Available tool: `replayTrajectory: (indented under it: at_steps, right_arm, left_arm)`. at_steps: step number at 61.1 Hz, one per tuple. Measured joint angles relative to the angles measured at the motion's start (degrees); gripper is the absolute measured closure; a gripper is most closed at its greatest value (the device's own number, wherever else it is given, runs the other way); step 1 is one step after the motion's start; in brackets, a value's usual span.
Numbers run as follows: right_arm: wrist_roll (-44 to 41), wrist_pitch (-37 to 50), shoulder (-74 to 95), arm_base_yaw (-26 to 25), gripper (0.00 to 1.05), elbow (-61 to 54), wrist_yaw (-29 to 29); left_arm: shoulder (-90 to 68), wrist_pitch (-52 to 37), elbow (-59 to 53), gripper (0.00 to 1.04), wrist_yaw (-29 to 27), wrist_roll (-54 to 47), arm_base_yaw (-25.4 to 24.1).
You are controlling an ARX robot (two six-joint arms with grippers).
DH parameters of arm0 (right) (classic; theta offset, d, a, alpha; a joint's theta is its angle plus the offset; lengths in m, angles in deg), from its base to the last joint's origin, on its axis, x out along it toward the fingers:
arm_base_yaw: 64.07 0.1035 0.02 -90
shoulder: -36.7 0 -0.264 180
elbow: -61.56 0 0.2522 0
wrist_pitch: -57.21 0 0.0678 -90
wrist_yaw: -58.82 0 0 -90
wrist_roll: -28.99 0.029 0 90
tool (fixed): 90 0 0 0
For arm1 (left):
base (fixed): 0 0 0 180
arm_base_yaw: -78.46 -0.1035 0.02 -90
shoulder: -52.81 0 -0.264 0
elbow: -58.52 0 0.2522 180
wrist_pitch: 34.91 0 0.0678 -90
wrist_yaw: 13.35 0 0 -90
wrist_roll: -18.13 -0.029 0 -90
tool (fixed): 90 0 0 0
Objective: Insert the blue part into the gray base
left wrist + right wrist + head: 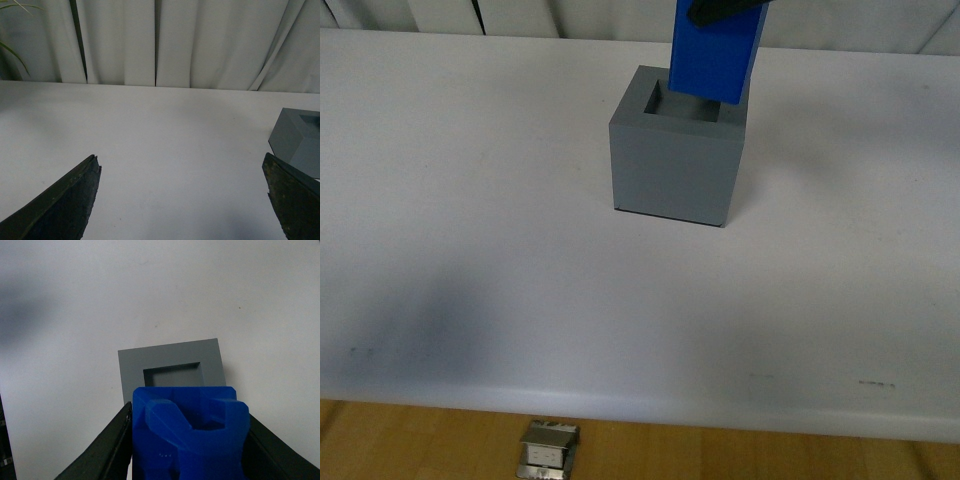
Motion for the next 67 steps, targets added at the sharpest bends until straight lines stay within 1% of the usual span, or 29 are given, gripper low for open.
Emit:
replayTrajectory:
  at_steps: [25,67]
  right_arm:
    - [-0.90,1.99,2.75,0.20,0.56,2.05,-0.98]
    - [-1.33,1.81,5.33,1.75,0.57,4.52,-2.25]
  left_arm:
    - [0.00,0.00,0.00,0.06,0.00,0.00,0.00]
    - [0.00,0.00,0.00,0.06,0.00,0.00,0.00]
